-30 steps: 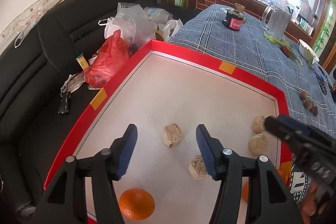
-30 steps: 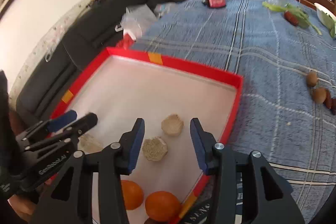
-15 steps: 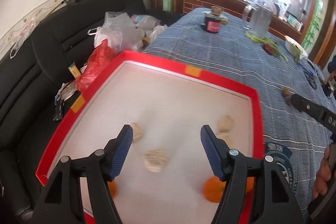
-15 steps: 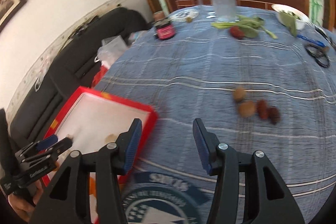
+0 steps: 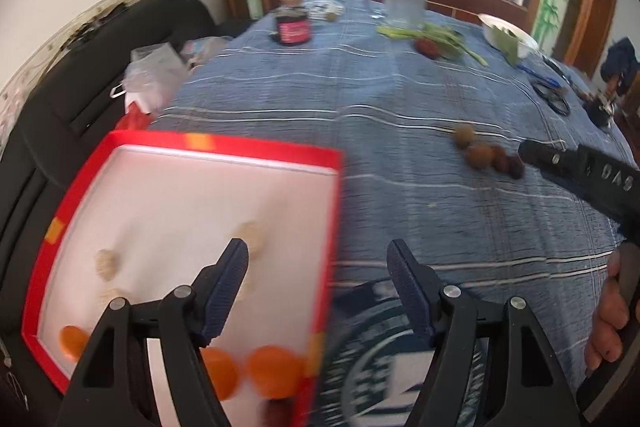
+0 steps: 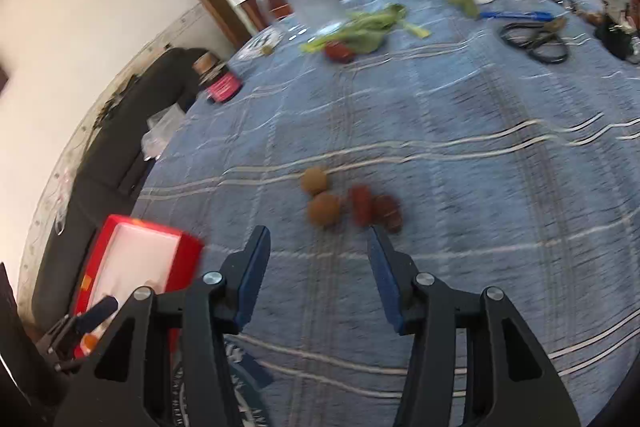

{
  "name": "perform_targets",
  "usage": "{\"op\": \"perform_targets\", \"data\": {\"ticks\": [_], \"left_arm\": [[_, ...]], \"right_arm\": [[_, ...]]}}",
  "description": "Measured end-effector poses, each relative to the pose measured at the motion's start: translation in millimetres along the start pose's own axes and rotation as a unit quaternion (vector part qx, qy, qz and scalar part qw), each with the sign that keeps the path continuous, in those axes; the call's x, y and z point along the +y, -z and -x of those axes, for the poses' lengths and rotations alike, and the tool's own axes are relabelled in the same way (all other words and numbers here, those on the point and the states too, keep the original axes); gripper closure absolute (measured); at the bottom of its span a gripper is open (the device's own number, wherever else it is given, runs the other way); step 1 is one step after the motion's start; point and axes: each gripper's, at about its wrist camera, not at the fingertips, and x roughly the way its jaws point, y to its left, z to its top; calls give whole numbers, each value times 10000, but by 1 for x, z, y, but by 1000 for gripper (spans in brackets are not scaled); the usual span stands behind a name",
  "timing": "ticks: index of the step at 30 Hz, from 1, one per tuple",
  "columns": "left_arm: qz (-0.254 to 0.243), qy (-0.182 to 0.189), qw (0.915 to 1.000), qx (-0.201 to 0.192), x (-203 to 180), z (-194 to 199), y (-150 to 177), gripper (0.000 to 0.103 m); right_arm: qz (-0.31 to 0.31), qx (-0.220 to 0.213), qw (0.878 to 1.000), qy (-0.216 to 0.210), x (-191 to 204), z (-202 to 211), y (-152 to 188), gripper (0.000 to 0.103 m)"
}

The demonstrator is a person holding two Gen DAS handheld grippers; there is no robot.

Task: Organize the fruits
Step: 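Move both open grippers back to the fruit on the tablecloth, then grasp a red date with the right gripper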

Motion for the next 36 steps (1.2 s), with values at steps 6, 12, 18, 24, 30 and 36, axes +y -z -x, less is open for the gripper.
{"op": "perform_targets", "data": {"ticks": [6, 12, 18, 24, 30, 36], "left_arm": [[-250, 75, 9996, 49, -41, -13, -8, 31], [-679, 138, 9975, -101, -74, -22, -19, 31], [-895, 284, 9955, -108, -88, -27, -21, 31], [-720, 249, 9970, -105, -72, -30, -19, 31], [-498, 199, 9985, -121, -51, -29, -18, 31], [-402, 284, 9988, -49, -42, -33, -14, 31]], "right_arm": [[-594, -124, 9982, -3, -54, 18, -21, 51], [-634, -100, 9979, 10, -91, 28, -35, 51], [-541, 231, 9965, -599, -89, 17, -34, 51], [-352, 367, 9956, -790, -72, 6, -27, 54], [-17, 474, 9975, -520, -59, -9, -20, 60], [683, 371, 9970, 4, -32, -15, -11, 65]]}}
